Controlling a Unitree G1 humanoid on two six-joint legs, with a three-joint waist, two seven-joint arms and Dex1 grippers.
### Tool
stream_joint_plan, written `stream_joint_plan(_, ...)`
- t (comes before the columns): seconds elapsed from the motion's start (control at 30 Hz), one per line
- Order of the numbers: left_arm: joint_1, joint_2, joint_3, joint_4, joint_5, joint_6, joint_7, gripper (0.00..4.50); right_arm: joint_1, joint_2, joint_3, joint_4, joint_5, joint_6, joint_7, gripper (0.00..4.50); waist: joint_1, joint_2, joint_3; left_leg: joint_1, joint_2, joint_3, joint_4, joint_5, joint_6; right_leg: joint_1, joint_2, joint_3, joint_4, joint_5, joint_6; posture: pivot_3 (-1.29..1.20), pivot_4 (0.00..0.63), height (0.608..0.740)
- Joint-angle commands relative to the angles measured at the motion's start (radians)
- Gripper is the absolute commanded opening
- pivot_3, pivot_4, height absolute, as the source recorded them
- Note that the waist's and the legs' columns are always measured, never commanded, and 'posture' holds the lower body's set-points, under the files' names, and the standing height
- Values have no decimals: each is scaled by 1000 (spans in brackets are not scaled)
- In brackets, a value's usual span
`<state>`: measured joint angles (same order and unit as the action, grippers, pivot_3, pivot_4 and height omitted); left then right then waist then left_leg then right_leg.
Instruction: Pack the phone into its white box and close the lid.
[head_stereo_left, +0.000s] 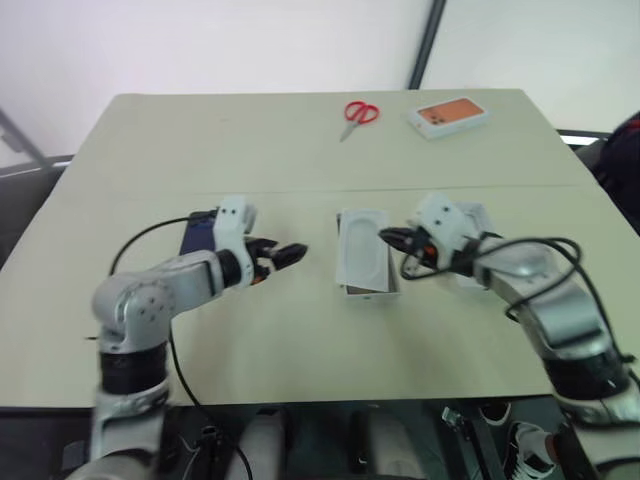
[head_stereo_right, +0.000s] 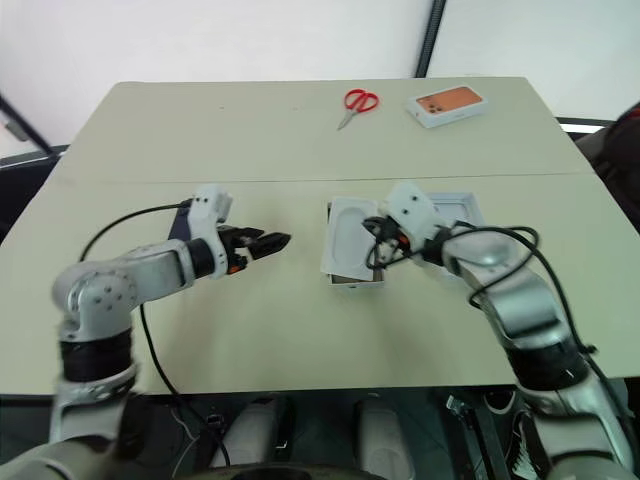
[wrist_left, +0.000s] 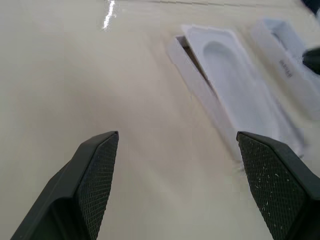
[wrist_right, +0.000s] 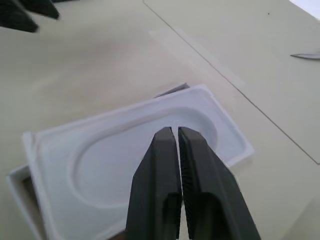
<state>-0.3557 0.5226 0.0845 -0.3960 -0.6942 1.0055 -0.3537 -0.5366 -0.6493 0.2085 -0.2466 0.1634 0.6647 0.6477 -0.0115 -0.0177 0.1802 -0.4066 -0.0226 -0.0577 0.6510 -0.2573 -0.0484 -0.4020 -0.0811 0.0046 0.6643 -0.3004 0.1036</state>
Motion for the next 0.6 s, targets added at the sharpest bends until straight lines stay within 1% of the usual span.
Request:
stream_joint_plan(0.03,77,73,-19,-28,92,-264,-205,3985,-85,42,63,93,-78,-25,-18,20,-1,0,0,0,0,0,0,0,0,-1,0,0,0,0,0,0,150,740)
stream_joint_plan(0.1,124,107,-14,-16,108,-334,-281,3985,-126,68,92,166,-115,-39,-21,20,0,0,0,-1,1,0,-1,0,0,-2,0,0,0,0,0,0,150,740)
stream_joint_plan(0.17,156,137,-25,-10,135,-382,-332,3985,-160,84,122,232,-152,-50,-20,20,1,0,0,-1,1,0,0,-2,4,-2,0,0,0,0,0,0,150,740)
stream_joint_plan(0.3,208,173,-36,-3,175,-432,-383,3985,-222,145,142,364,-193,-91,-27,20,-3,0,0,-1,1,0,0,-3,6,-2,0,0,0,0,0,0,150,740)
stream_joint_plan(0.43,230,160,-29,-13,180,-440,-387,3985,-244,162,169,441,-241,-145,-2,20,-5,0,0,-1,1,0,-1,-3,6,-2,0,0,1,0,0,0,150,740)
stream_joint_plan(0.6,245,138,-24,-27,180,-437,-374,3985,-234,157,183,451,-261,-221,56,20,-4,0,0,-1,1,0,0,-3,6,-2,0,0,1,0,0,0,150,740)
